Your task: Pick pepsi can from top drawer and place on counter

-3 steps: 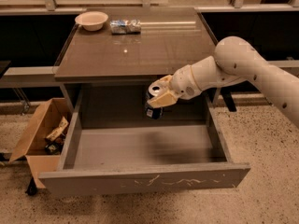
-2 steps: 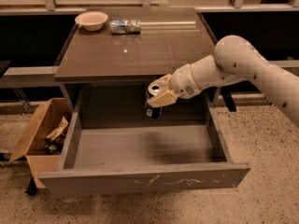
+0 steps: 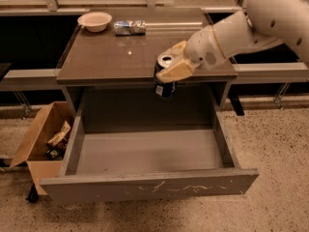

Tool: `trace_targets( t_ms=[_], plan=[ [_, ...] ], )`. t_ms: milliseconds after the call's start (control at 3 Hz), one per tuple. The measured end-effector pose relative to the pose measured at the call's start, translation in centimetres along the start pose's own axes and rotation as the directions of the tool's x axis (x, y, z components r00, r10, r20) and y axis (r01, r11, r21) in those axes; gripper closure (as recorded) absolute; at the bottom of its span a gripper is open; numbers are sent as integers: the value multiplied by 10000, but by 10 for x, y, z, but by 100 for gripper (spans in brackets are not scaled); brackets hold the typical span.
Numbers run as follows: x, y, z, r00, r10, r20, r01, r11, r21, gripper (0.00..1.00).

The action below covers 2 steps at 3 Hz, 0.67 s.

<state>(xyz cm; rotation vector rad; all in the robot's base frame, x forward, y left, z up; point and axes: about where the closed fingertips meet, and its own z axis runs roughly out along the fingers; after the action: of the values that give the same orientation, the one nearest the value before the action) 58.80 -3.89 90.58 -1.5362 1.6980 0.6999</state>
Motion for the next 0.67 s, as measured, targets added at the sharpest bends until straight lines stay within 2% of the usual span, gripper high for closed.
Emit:
trace_targets(
  t_ms=[333,667],
  plan=[
    [-48,-30,-38,9998,-11,195,-4,9969,789,100],
    [-48,-30,-38,9998,-11,195,-4,9969,788,100]
  ],
)
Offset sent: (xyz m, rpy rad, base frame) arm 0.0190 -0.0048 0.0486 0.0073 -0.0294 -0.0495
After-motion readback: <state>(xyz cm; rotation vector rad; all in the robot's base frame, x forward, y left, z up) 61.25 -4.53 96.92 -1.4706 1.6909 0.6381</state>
